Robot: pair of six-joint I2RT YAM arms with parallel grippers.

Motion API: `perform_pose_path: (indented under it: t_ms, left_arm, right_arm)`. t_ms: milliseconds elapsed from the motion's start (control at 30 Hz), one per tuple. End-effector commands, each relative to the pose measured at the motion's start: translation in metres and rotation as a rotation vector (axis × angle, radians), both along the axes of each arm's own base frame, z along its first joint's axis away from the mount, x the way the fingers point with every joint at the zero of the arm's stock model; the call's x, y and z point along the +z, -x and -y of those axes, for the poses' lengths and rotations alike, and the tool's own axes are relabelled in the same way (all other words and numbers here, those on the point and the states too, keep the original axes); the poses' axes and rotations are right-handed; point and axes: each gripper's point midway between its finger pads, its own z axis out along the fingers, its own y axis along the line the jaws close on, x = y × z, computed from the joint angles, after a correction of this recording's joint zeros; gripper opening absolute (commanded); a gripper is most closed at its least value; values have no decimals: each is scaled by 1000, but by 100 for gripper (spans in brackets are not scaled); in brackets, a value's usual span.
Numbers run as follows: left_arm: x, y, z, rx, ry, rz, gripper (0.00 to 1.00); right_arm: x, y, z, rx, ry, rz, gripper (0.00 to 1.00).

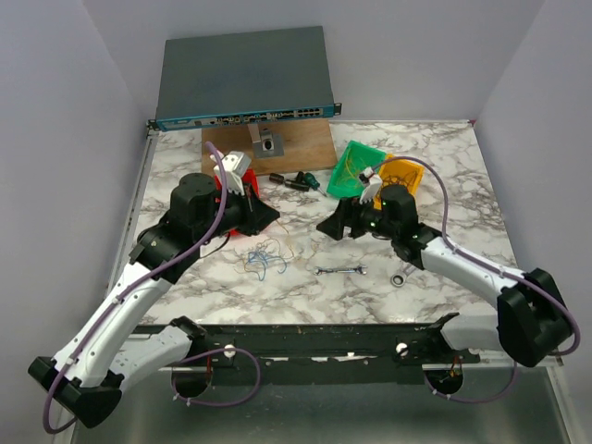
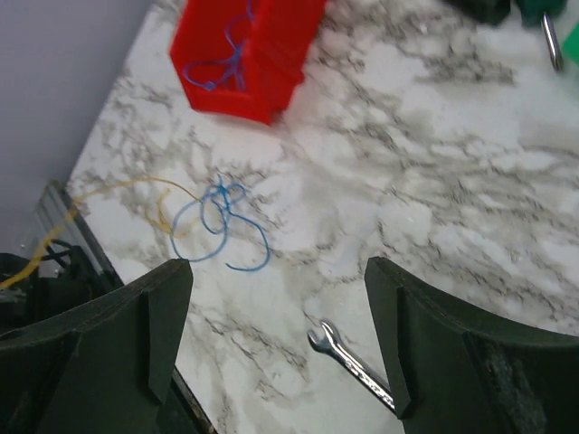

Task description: Untangle the cables

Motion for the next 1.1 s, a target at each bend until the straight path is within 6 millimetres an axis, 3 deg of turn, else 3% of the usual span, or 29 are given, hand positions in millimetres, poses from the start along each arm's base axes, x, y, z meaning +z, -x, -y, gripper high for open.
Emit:
perform_pose_path:
  t_ms: [0,133,300,567,833,900,967,1033,1067]
  left_arm:
    - [16,3,23,-92,16,24,0]
    - [8,-6,33,-105,-32,33,0]
    - [4,-11,45,-122,-29,75,0]
    - [4,-8,58,-170,-27,105,0]
    - [-5,-9,65,-178,-44,99,0]
    - [-6,-10,64,-172,-46,100,0]
    - [-6,-10,64,-167,-46,103,0]
    - [-6,-11,64,-163,-46,103,0]
    - [-6,-11,64,-163,-46,103,0]
  right_arm:
    - [82,1,-9,61,-156,256,86]
    - [111,12,0,56,-176,328,87]
    - [138,54,-11,264,-272,374,87]
    - [133,73,-32,427,-324,268,84]
    - [133,105,-62,564,-368,229,80]
    - [128,109,-68,578,-356,213,74]
    - [121,109,-71,572,-329,202,61]
    - [116,107,-72,556,-308,197,44]
    - [113,105,-72,540,-297,192,31]
